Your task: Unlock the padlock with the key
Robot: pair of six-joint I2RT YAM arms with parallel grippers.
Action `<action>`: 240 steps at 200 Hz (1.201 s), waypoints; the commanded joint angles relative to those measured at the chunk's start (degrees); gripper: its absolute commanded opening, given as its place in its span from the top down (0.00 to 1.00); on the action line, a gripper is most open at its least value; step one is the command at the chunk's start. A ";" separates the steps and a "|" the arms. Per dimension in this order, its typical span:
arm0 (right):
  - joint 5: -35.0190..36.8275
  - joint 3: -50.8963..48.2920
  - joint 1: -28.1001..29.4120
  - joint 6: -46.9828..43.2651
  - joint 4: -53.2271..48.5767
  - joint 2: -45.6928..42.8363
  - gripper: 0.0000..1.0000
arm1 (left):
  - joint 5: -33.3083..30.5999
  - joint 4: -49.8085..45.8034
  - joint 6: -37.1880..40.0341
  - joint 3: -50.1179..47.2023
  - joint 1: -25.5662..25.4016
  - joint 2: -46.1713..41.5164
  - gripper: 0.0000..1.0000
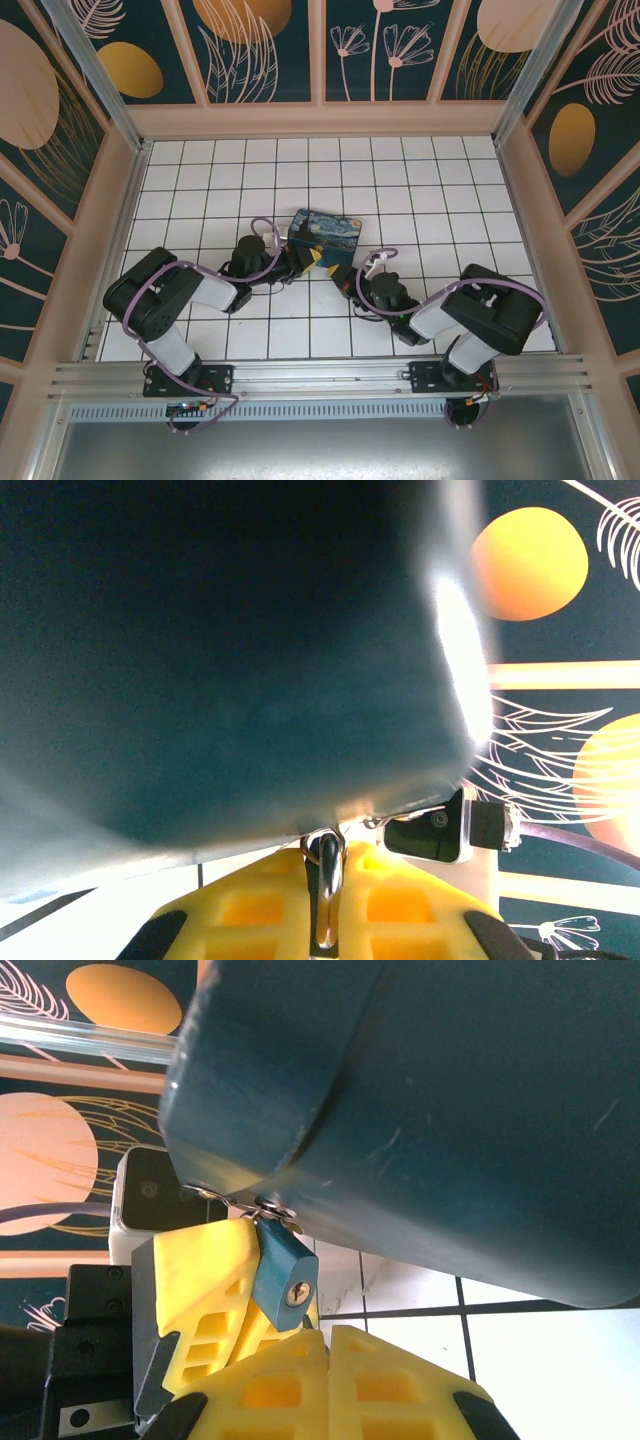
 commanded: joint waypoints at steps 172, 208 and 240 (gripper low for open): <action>-1.43 3.76 -1.75 0.24 3.13 1.88 1.00 | 0.98 -0.46 1.20 0.91 0.24 -2.20 1.00; -1.66 4.38 -1.28 0.69 4.42 3.17 1.00 | 0.83 -0.35 0.56 1.30 0.21 -2.11 1.00; -0.66 4.12 -1.27 1.03 4.93 3.32 1.00 | 0.76 -0.01 0.41 0.92 0.22 -2.36 1.00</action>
